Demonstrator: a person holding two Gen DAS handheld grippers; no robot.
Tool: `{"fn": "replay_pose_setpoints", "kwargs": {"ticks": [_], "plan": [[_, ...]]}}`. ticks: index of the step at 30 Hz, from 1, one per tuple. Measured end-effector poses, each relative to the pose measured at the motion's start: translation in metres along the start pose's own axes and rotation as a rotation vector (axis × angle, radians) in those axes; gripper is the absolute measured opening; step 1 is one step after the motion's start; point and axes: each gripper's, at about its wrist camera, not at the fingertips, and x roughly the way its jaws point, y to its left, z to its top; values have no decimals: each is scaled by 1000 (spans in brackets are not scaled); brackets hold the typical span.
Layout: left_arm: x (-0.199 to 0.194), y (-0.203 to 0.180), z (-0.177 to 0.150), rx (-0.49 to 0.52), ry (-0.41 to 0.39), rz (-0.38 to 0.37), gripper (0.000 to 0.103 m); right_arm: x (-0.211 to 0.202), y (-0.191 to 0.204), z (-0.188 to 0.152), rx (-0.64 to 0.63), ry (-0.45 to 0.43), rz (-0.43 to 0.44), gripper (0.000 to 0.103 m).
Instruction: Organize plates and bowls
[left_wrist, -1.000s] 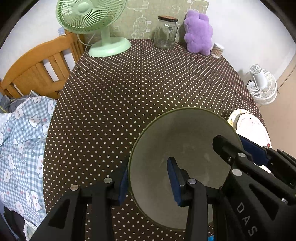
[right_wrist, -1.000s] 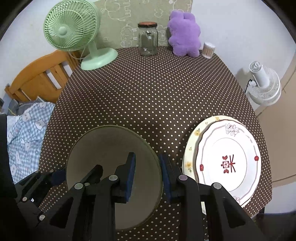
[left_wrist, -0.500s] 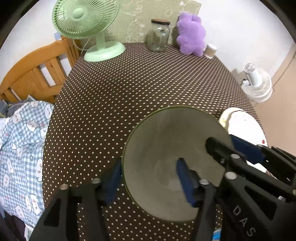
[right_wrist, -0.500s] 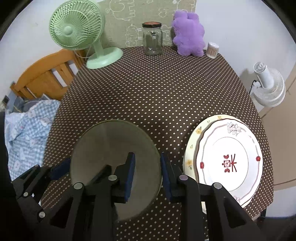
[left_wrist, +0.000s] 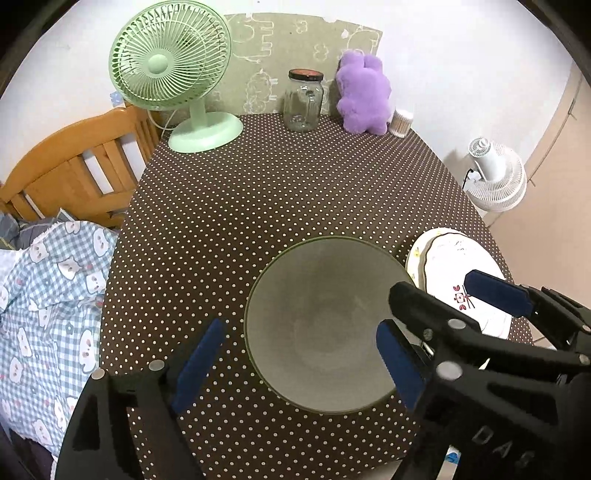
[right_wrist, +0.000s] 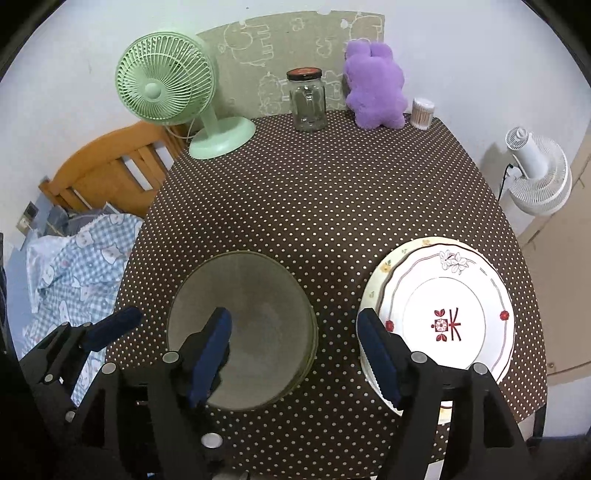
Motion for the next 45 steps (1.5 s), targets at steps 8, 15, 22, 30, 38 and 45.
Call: {"fn": "replay_pose_setpoints", "kwargs": {"ticks": [8, 15, 22, 30, 38, 45], "plan": [[12, 5, 1, -66, 20, 20, 87, 8, -18, 2, 8, 13, 34, 74], [29, -2, 7, -97, 56, 79, 87, 27, -31, 10, -16, 56, 91, 74], [42, -10, 8, -129, 89, 129, 87, 47, -46, 16, -27, 114, 171, 73], [50, -12, 10, -141, 101, 172, 86, 60, -54, 23, -26, 152, 210, 71], [59, -5, 7, -140, 127, 176, 86, 75, -47, 21, -7, 193, 211, 60], [67, 8, 5, -111, 155, 126, 85, 87, -41, 16, 24, 223, 188, 51]]}}
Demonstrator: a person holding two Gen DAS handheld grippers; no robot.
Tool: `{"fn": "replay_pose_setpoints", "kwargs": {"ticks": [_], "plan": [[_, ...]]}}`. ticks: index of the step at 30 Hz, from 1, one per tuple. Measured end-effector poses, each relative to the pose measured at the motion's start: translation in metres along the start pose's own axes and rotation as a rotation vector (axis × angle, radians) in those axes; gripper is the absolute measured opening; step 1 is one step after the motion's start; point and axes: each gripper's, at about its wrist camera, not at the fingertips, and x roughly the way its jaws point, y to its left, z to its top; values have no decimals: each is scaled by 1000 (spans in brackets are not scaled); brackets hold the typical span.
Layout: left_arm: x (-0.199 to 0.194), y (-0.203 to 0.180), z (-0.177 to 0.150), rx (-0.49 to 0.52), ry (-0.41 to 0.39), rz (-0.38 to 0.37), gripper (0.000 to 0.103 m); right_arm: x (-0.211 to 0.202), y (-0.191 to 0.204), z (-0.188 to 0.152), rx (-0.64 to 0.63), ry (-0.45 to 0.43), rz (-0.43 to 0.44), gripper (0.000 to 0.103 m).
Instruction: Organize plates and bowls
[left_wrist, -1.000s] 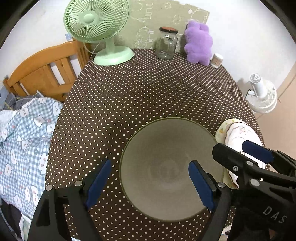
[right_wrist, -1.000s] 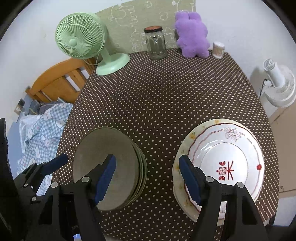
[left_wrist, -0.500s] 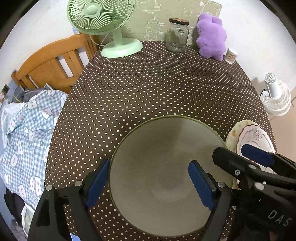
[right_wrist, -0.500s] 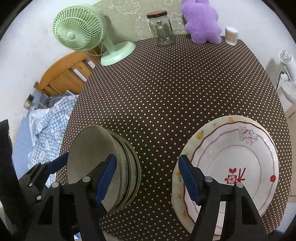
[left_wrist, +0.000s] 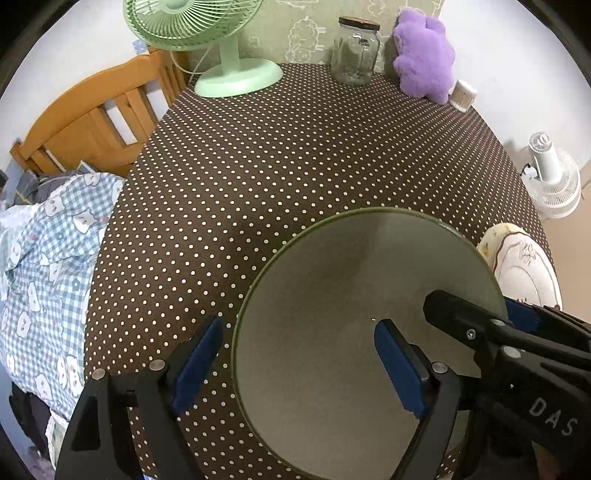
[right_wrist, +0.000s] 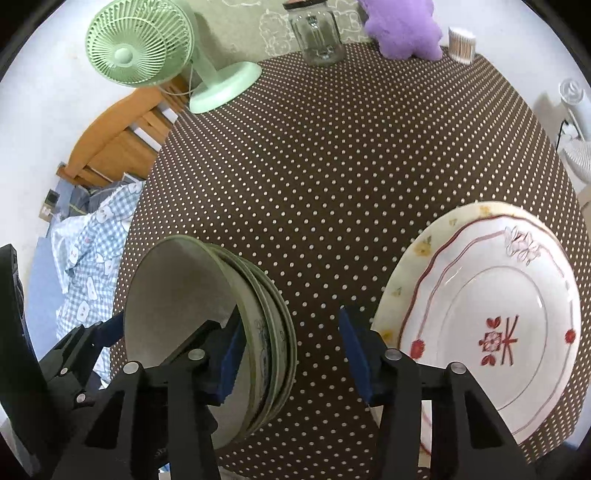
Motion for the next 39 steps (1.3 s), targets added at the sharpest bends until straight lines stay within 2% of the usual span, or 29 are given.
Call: {"fn": "replay_pose_setpoints", "kwargs": {"ticks": [4, 9, 15, 22, 26, 28, 31, 39], "plan": [[8, 5, -1, 18, 20, -50, 84, 7, 2, -2, 23, 13, -34, 47], [13, 9, 0, 42, 35, -100, 77, 13, 5, -3, 67, 13, -65, 47], [20, 14, 2, 60, 37, -153, 78, 21, 11, -1, 97, 12, -87, 47], [22, 22, 5, 92, 28, -217, 77, 28, 12, -2, 156, 20, -72, 47], [18, 23, 1, 133, 24, -238, 70, 36, 16, -3, 166, 39, -57, 47], [15, 22, -1, 152, 20, -244, 68, 35, 23, -4, 149, 19, -94, 46], [12, 16, -2, 177, 19, -253, 57, 35, 31, -4, 127, 5, -120, 44], [14, 15, 1, 178, 44, -245, 57, 32, 35, -5, 124, 2, -142, 44]]}}
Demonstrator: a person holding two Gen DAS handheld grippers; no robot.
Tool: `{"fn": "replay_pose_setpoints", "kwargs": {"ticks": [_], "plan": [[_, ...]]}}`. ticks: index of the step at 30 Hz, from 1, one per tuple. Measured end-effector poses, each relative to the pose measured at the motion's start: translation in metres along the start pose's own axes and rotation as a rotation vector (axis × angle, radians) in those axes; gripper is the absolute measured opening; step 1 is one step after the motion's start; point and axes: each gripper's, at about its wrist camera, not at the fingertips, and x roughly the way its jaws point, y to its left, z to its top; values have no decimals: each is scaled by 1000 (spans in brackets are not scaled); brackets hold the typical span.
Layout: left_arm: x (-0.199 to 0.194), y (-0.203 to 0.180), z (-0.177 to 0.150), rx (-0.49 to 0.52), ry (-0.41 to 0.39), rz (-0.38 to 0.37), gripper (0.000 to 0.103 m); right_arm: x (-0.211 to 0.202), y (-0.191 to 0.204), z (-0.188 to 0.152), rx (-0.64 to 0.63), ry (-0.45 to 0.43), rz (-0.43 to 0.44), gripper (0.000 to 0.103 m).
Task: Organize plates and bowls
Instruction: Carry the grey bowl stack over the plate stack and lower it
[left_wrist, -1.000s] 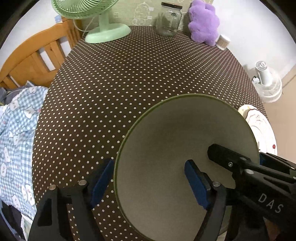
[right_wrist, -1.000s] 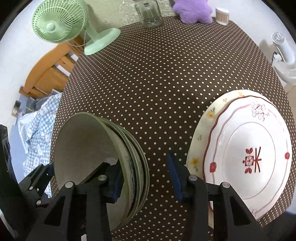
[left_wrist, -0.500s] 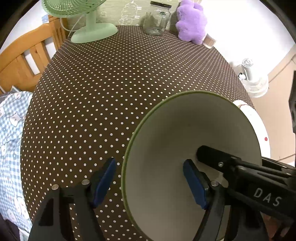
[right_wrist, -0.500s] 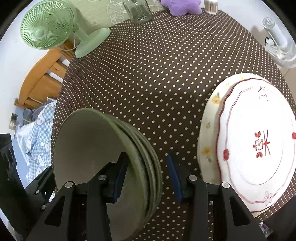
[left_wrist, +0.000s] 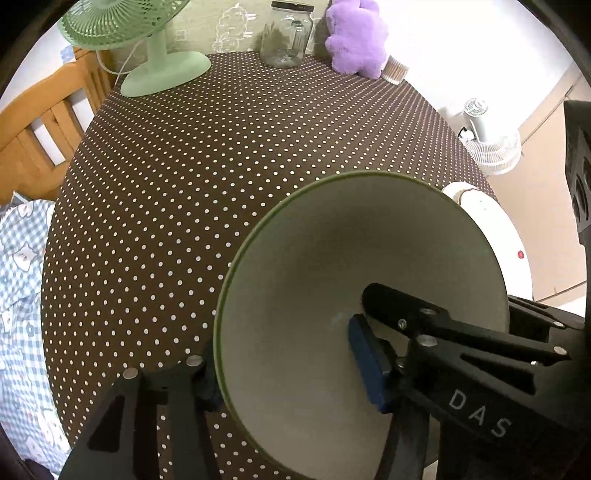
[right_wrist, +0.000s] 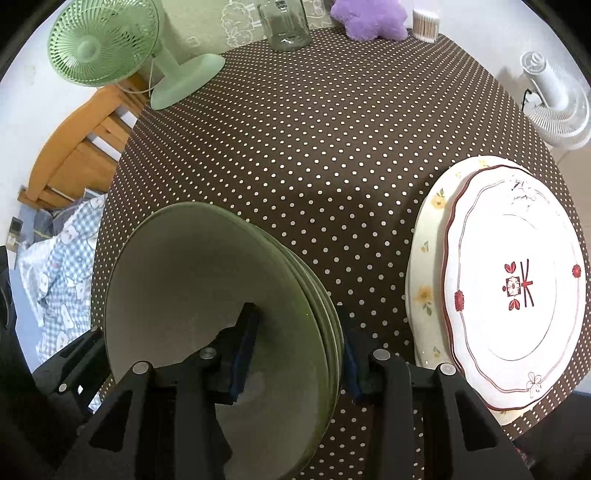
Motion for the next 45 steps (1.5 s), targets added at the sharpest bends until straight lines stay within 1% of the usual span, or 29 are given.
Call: {"fn": "replay_pose_setpoints", "kwargs": {"ticks": [6, 19, 25, 33, 38, 45], "plan": [[-6, -1, -3, -9, 15, 14, 57, -5, -1, -2, 1, 7, 4, 44], [-37, -14, -4, 42, -39, 2, 57, -48, -9, -11, 40, -76, -9, 44], [-40, -37, -6, 40, -53, 38, 57, -59, -25, -15, 29, -89, 14, 44], [-40, -73, -3, -11, -79, 75, 57, -77, -58, -11, -33, -97, 45, 44], [-40, -97, 1, -43, -95, 84, 57, -90, -80, -5, -68, -104, 52, 44], [-30, -130, 14, -50, -105, 87, 57, -101, -111, 0, -73, -115, 52, 44]]}}
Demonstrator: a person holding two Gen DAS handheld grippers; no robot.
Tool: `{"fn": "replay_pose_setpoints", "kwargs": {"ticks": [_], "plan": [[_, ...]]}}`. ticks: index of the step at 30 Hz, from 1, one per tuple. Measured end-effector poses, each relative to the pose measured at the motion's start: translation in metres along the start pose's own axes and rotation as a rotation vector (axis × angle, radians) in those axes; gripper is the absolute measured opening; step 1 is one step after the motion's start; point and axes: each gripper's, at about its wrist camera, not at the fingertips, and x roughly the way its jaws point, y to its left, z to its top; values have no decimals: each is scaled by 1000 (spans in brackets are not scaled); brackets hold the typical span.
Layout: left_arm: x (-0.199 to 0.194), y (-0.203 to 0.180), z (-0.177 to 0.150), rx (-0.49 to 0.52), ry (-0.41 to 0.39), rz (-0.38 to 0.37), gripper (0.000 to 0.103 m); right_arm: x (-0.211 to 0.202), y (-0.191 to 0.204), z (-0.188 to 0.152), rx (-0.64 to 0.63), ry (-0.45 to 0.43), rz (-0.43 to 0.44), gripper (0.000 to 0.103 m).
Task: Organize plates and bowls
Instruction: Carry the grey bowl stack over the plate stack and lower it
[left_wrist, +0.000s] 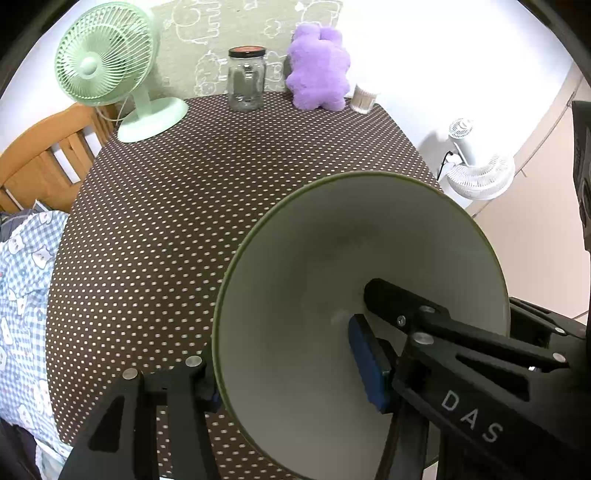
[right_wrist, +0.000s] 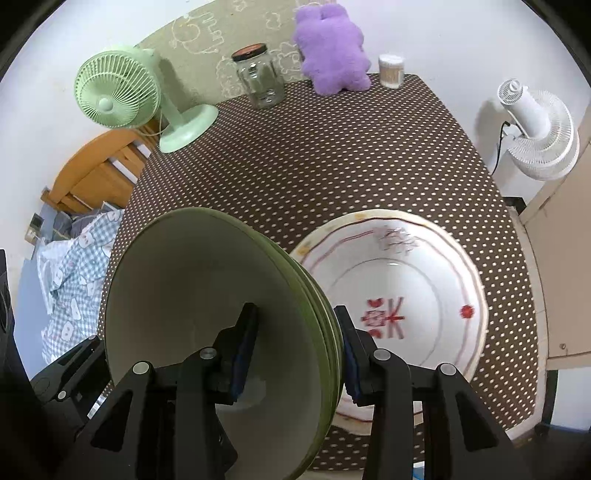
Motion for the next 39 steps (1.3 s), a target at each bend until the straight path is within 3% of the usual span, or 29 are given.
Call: {"fn": "replay_pose_setpoints", "kwargs": {"ticks": [20, 31, 39], "plan": [[49, -70, 15, -2, 62, -24, 57, 11, -78, 8, 37, 54, -22, 44], [69, -79, 20, -21, 88, -12, 57, 26, -94, 15, 36, 88, -14, 44], [75, -80, 22, -14, 62, 10, 57, 31, -98, 24, 24, 78, -4, 44]]}}
